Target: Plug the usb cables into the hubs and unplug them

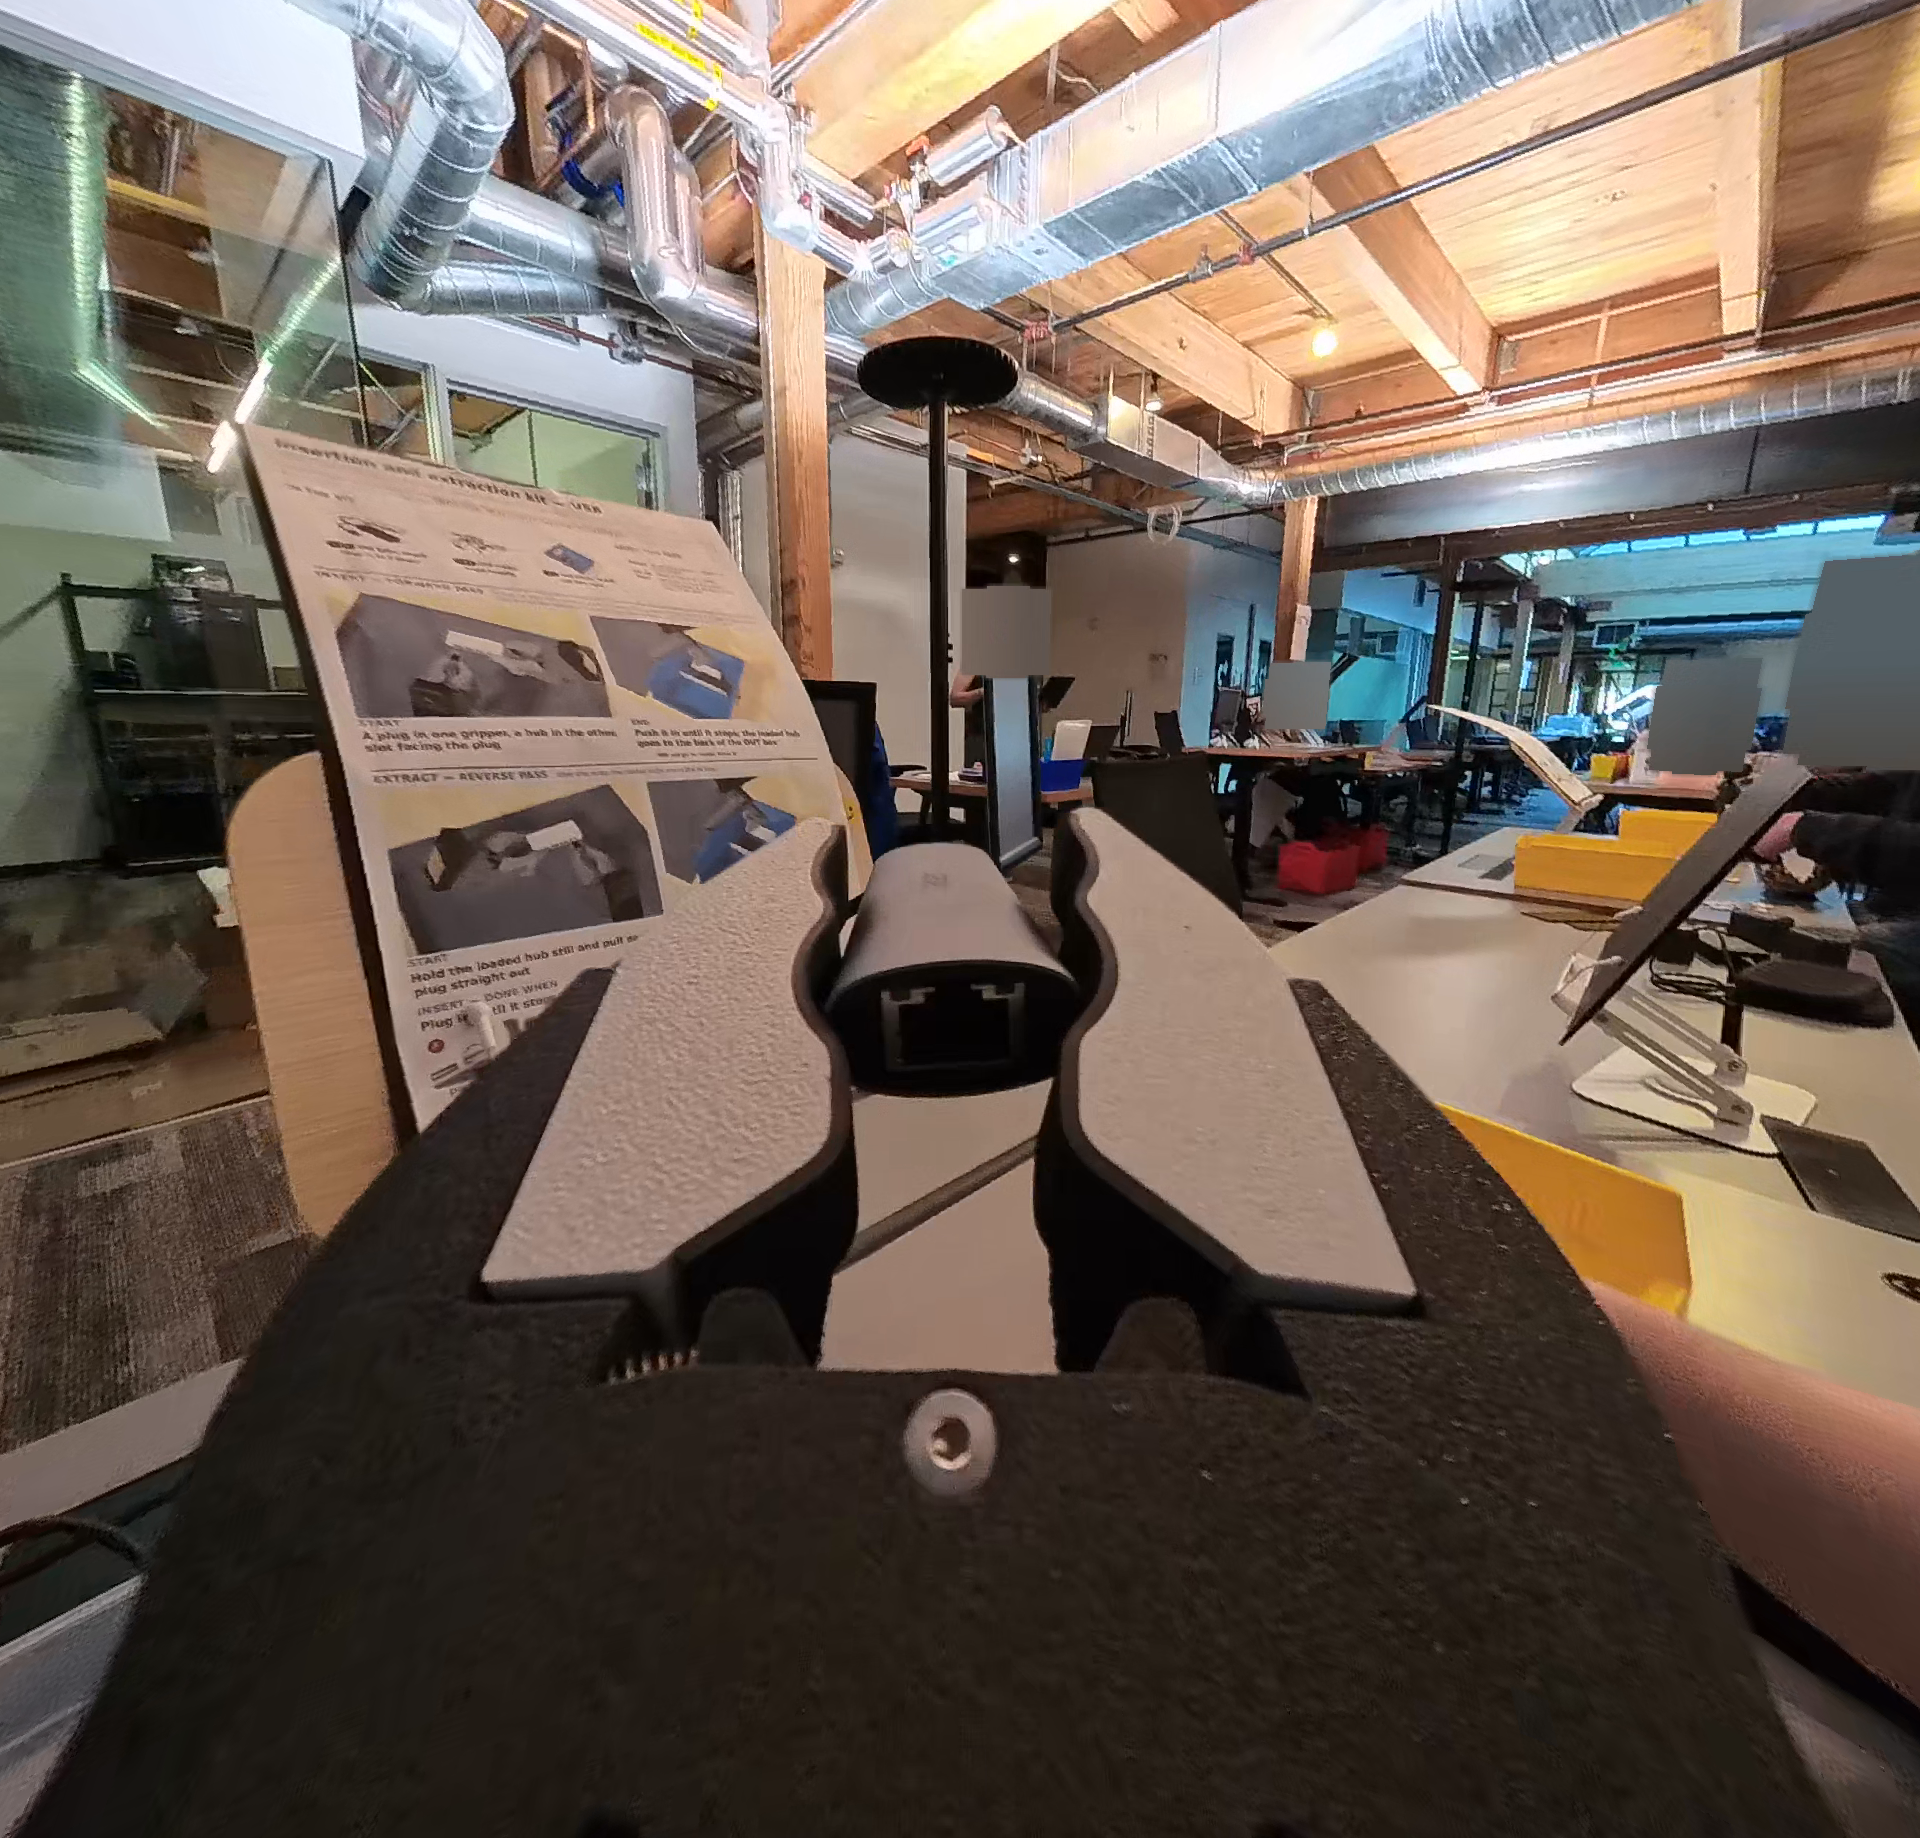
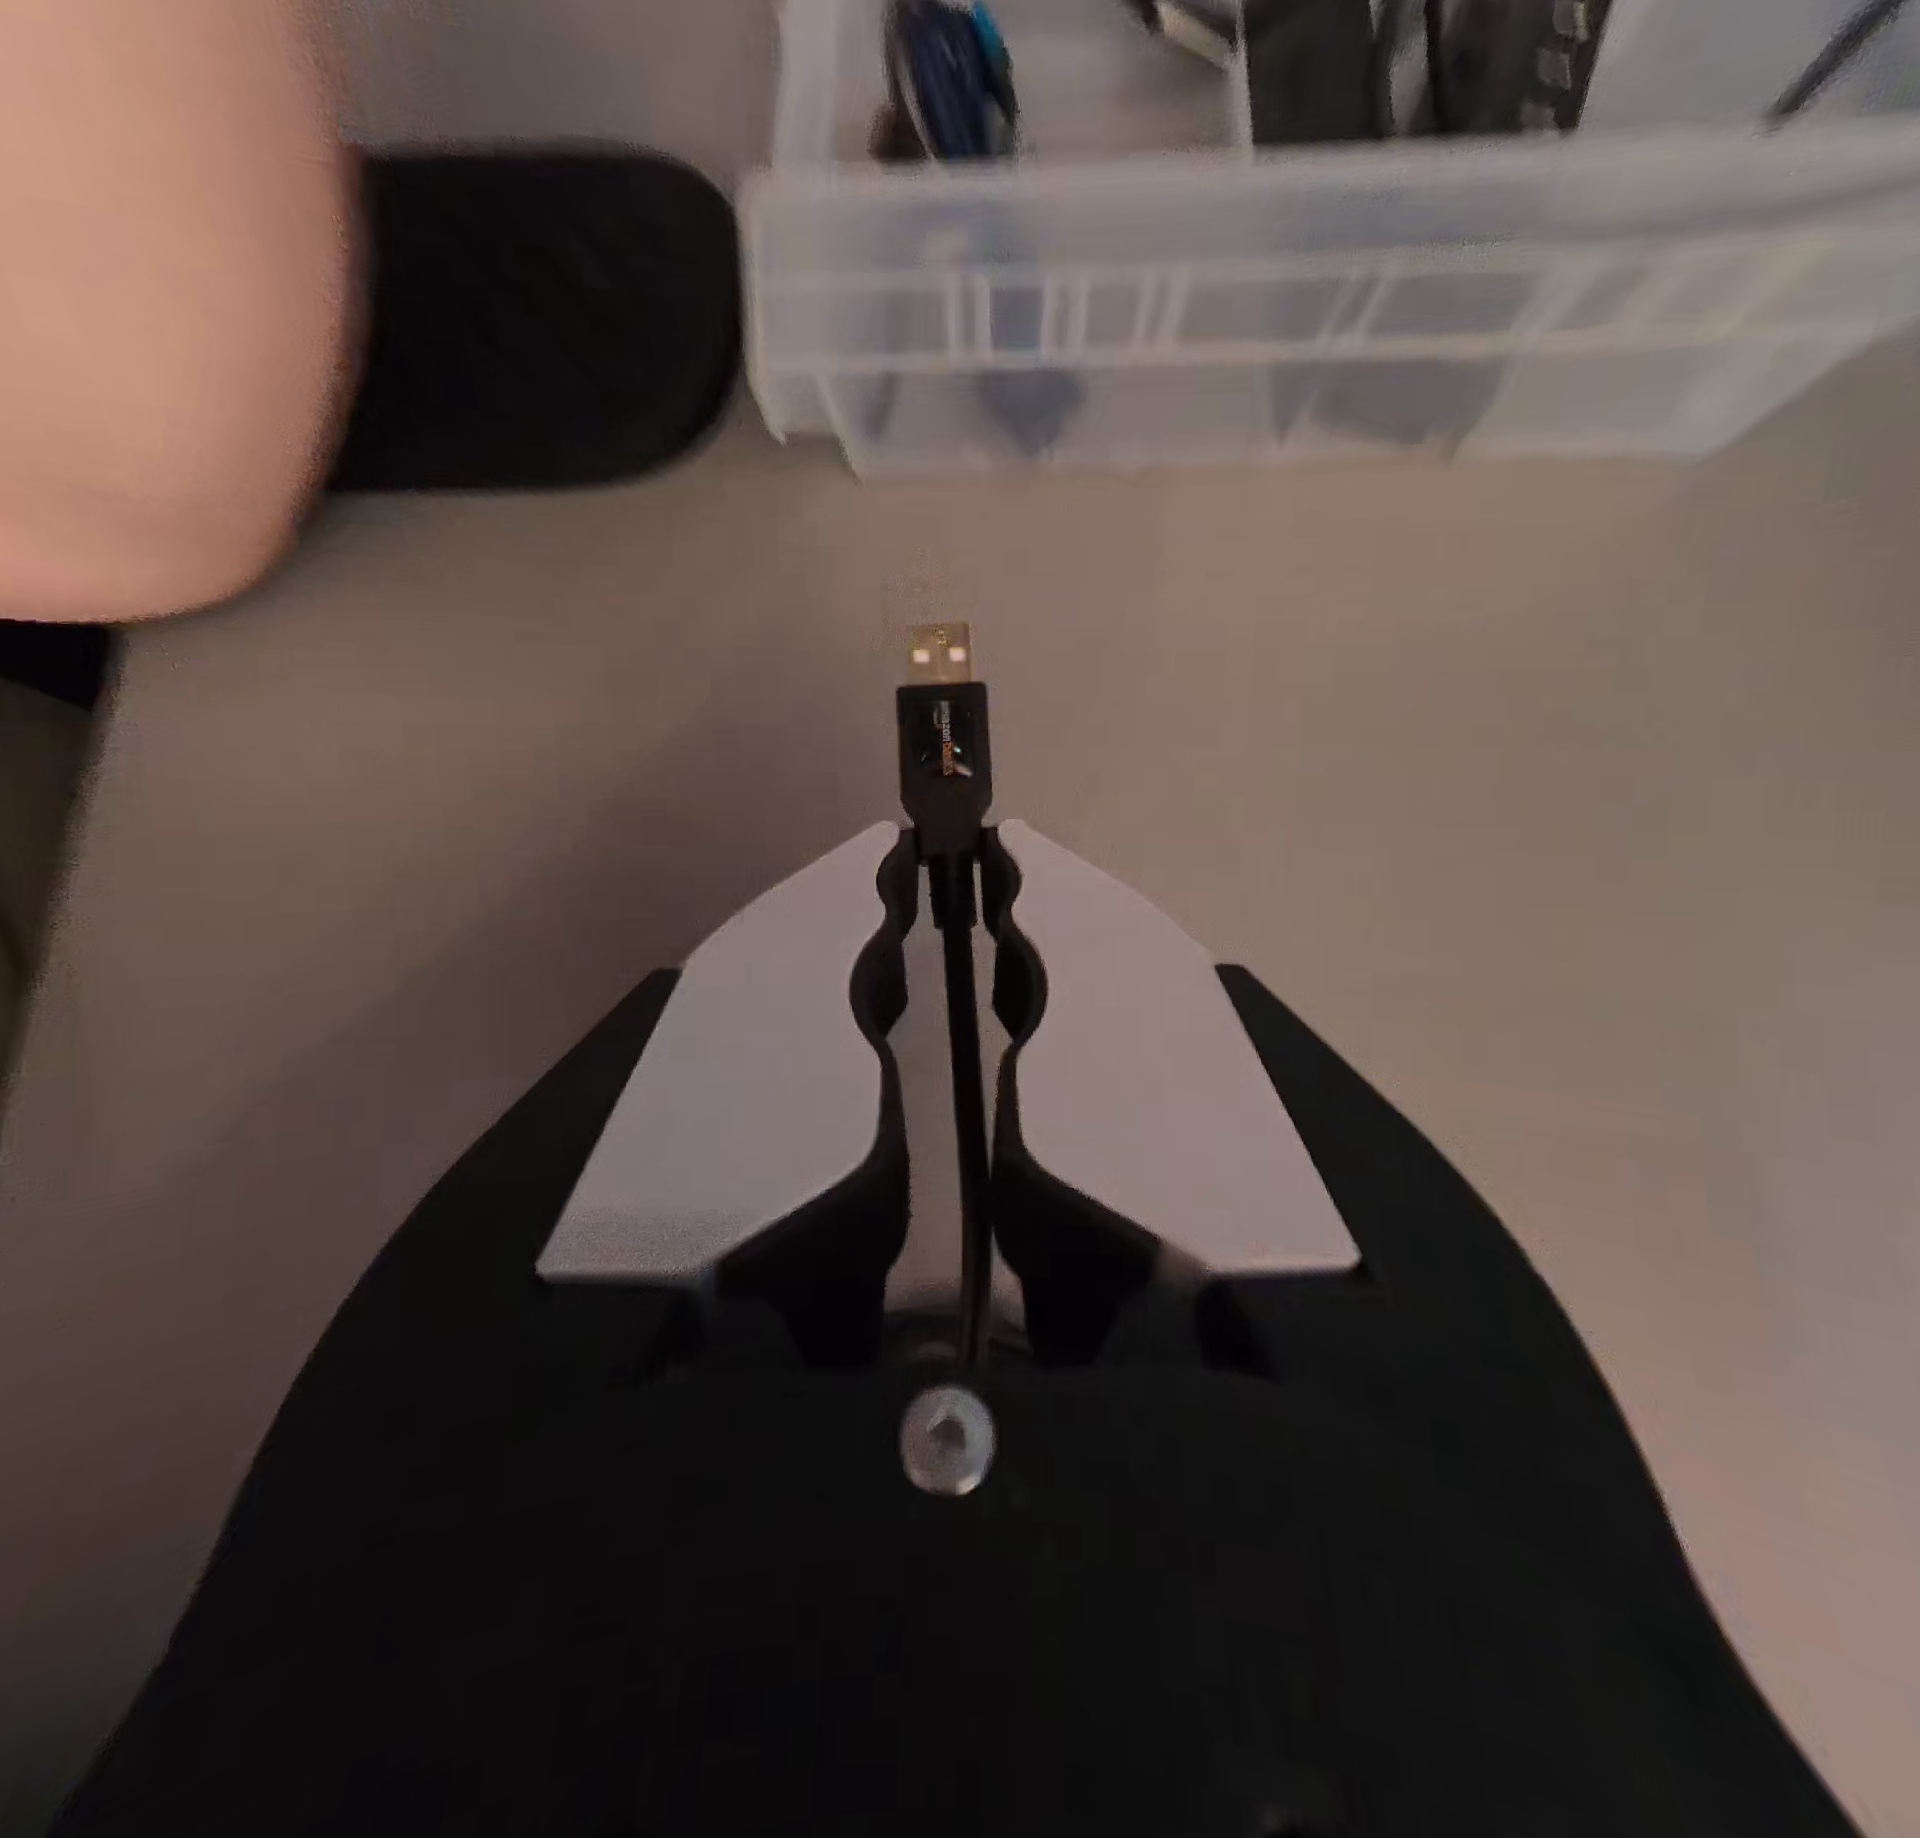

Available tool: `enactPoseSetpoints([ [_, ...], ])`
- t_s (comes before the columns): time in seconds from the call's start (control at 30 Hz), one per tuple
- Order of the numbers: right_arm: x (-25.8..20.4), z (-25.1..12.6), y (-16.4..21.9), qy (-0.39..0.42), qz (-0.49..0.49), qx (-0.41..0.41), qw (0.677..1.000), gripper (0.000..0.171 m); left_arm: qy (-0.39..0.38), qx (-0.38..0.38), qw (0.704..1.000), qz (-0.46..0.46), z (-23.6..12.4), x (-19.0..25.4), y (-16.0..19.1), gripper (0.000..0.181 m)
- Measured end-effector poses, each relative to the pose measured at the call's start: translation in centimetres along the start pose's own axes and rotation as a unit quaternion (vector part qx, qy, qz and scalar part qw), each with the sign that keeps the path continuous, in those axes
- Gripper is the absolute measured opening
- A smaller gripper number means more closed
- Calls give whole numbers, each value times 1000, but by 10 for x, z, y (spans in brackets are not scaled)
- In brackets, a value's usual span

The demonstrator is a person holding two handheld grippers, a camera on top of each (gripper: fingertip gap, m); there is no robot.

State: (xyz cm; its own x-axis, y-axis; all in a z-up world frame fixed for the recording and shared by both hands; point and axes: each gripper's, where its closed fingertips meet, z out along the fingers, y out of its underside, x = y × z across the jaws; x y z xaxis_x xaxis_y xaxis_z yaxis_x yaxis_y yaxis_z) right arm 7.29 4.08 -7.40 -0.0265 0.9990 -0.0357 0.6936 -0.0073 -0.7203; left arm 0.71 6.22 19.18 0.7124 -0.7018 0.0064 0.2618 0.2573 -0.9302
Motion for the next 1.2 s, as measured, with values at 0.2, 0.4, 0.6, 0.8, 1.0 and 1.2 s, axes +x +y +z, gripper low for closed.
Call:
enactPoseSetpoints([
  [0.2,15,24,29,85,-25,-104,991,13,6,11,1000,-4,-2,1,-5,37],
  [0.4,19,40,48,87,20,-140,986,13,22,15,999,-20,0,3,-4,37],
  [0.6,9,48,58,24,111,-135,984,13,35,13,999,-31,4,7,-2,36],
  [0.8,-3,49,62,-42,197,-125,971,19,44,14,998,-36,6,10,-1,36],
  [1.0,4,31,54,-68,274,-106,953,23,51,26,998,-40,1,12,-9,37],
  [1.2,2,24,47,-161,364,-115,910,22,57,32,997,-39,-2,16,-14,37],
])
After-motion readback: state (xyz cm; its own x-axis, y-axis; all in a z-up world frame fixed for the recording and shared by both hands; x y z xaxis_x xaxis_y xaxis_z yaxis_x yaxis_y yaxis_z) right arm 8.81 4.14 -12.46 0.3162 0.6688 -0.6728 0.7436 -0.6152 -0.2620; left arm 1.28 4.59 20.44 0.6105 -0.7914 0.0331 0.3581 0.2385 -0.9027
